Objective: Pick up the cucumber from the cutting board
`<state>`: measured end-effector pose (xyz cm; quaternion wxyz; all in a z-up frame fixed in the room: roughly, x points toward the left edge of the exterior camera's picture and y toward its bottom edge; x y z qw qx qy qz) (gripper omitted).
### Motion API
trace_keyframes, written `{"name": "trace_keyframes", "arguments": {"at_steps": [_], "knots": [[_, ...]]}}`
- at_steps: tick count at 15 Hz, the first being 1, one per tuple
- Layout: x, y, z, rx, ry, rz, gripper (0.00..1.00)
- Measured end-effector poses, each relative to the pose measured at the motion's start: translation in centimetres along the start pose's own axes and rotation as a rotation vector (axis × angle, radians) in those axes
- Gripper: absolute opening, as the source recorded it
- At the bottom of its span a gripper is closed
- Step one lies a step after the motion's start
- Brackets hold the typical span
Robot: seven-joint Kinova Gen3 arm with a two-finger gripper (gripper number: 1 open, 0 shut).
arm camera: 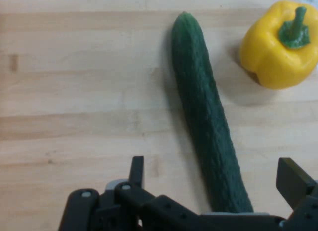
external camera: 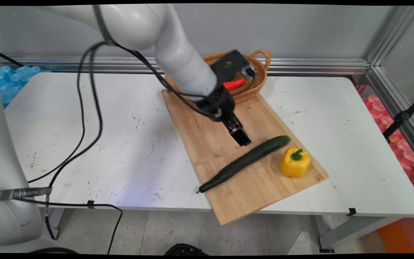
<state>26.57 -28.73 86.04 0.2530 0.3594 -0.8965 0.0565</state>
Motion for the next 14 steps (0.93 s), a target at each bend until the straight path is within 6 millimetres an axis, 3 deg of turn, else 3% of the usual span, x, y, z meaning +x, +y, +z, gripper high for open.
{"name": "trace_keyframes", "arguments": {"at_steps": [7,14], "knots": [[0.6,2.6,6.5,0.037,-0.055,-0.015,1.00],[0.7,4.0,9.5,0.069,-0.096,-0.033,1.00]]}}
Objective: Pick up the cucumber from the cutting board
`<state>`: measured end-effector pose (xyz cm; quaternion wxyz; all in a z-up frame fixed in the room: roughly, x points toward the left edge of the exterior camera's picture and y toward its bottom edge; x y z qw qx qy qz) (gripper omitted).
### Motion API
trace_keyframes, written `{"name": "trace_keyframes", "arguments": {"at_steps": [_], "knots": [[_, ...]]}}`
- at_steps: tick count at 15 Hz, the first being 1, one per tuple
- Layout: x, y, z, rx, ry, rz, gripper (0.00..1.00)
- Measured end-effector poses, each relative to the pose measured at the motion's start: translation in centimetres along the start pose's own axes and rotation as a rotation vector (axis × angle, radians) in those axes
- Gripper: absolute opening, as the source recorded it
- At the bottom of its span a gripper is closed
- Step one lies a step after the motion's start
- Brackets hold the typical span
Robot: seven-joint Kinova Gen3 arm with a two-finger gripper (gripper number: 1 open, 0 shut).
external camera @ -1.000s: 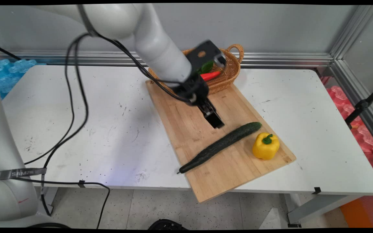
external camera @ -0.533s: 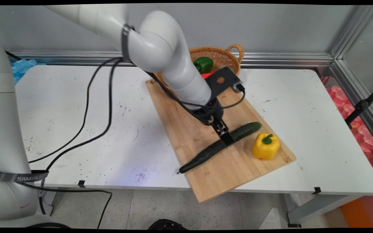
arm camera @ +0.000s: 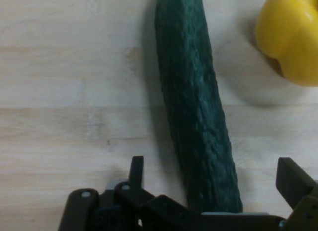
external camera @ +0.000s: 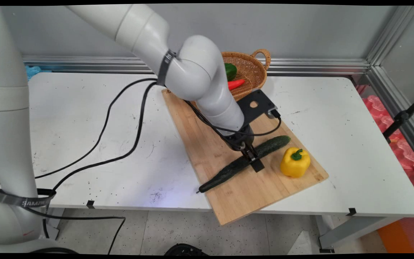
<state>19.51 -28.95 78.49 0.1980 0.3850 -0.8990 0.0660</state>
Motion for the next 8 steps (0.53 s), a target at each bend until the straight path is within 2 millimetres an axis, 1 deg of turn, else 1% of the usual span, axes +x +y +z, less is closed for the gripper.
{"name": "trace_keyframes", "arguments": {"at_steps": [3,4,8], "knots": [[0.04,0.46,0.74,0.013,-0.014,-0.003,1.00],[0.04,0.56,0.87,0.016,-0.017,-0.003,0.00],[-0.01,0.81,0.99,0.025,-0.021,-0.001,0.00]]}}
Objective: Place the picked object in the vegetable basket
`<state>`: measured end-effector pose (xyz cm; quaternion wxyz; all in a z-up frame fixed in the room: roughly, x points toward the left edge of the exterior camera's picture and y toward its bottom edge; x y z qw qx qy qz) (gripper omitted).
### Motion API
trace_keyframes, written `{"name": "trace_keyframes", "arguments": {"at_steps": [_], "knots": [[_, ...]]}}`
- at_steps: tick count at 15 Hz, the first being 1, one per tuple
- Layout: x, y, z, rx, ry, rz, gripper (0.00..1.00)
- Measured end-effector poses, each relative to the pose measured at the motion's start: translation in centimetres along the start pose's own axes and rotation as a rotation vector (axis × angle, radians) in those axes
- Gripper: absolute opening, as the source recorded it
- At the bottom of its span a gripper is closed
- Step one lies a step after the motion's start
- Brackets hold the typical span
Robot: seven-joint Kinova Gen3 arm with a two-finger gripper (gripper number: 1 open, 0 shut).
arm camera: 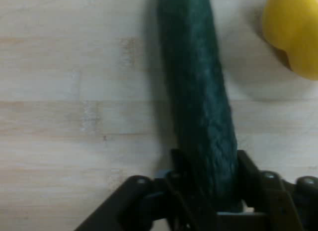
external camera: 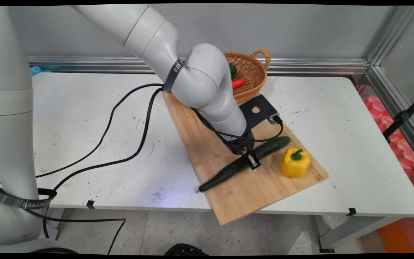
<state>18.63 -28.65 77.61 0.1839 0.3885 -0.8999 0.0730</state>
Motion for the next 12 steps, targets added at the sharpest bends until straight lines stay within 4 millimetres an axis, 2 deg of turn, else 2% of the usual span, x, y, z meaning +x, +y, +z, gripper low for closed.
{"name": "trace_keyframes", "arguments": {"at_steps": [3,7,12], "knots": [[-0.2,0.0,-0.6,0.009,0.005,0.006,0.00],[-0.7,-0.3,-2.4,0.019,0.019,0.017,0.00],[-1.1,-1.4,-6.1,0.031,0.052,0.041,0.00]]}}
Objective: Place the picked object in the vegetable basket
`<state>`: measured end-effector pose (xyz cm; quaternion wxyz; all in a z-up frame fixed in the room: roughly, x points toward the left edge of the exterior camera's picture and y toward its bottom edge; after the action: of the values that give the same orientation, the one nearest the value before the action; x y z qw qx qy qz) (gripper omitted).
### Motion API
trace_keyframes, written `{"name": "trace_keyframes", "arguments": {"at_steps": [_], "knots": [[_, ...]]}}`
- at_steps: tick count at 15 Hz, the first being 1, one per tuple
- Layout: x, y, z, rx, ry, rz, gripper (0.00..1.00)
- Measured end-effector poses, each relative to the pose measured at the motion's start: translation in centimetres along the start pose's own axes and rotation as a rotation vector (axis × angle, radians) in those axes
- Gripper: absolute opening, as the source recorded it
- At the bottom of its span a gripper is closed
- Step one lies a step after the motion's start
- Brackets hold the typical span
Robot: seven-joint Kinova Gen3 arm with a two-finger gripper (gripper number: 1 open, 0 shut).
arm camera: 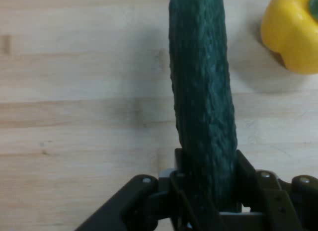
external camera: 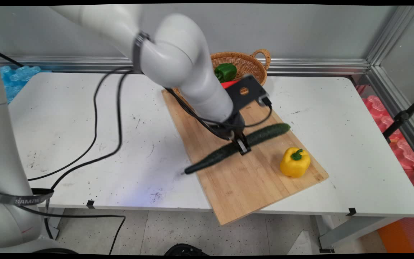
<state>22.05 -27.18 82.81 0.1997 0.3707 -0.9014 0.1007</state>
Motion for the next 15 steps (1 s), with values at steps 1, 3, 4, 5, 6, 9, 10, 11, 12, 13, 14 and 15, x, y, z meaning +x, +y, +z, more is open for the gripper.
{"name": "trace_keyframes", "arguments": {"at_steps": [1,3,4,5,6,9,10,11,12,13,14,15], "knots": [[0.0,-0.4,-1.2,0.000,0.012,0.008,0.00],[0.1,-1.4,-3.6,-0.004,0.041,0.024,0.00],[0.2,-1.8,-4.9,-0.008,0.056,0.030,0.00],[0.2,-2.3,-5.9,-0.011,0.068,0.035,0.00],[0.3,-2.7,-6.9,-0.015,0.080,0.042,0.00],[0.5,-4.0,-9.4,-0.024,0.105,0.056,0.00],[0.5,-4.6,-10.3,-0.025,0.112,0.061,0.00],[0.6,-5.2,-11.2,-0.025,0.119,0.067,0.00],[0.6,-5.9,-11.9,-0.023,0.125,0.070,0.00],[0.7,-6.8,-12.6,-0.018,0.131,0.075,0.00],[0.7,-7.8,-13.3,-0.010,0.136,0.078,0.00],[0.8,-9.0,-14.1,0.001,0.141,0.081,0.00]]}}
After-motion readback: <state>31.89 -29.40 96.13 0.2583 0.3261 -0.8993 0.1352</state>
